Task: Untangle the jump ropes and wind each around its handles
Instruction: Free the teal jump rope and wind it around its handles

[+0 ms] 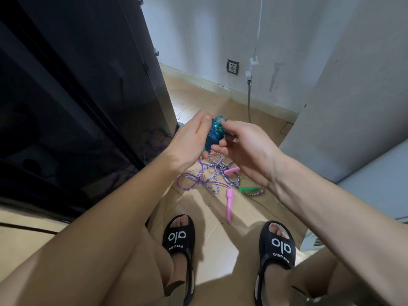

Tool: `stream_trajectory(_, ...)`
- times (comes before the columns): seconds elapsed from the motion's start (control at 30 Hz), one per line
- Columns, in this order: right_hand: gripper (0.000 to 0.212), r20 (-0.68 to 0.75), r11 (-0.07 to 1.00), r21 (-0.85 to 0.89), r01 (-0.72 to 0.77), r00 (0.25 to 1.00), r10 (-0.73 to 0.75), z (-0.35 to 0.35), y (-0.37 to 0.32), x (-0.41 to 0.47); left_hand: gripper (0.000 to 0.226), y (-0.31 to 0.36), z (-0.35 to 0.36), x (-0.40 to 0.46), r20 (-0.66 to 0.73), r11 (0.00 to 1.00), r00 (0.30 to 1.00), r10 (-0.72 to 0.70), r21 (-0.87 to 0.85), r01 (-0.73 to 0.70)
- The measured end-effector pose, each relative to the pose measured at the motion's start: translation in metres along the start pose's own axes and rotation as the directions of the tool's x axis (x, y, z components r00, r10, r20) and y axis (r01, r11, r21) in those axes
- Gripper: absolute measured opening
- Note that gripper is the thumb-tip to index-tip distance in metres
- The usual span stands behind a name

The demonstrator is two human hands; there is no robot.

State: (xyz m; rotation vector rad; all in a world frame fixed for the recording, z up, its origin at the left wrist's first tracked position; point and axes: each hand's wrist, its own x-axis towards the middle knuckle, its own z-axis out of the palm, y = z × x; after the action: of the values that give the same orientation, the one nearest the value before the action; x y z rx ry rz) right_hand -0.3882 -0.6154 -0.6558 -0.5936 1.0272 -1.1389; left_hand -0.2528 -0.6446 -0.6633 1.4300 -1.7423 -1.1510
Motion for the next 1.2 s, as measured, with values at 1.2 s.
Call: stream_trajectory(1.2,0.033,0.06,0.992,-0.093,-0.087,0.994,0.093,-0.026,-0.024,0.003,0.027,0.004,-0.01,-0.013,0.267,0.966,0.952,0.147,0.169,-0.196)
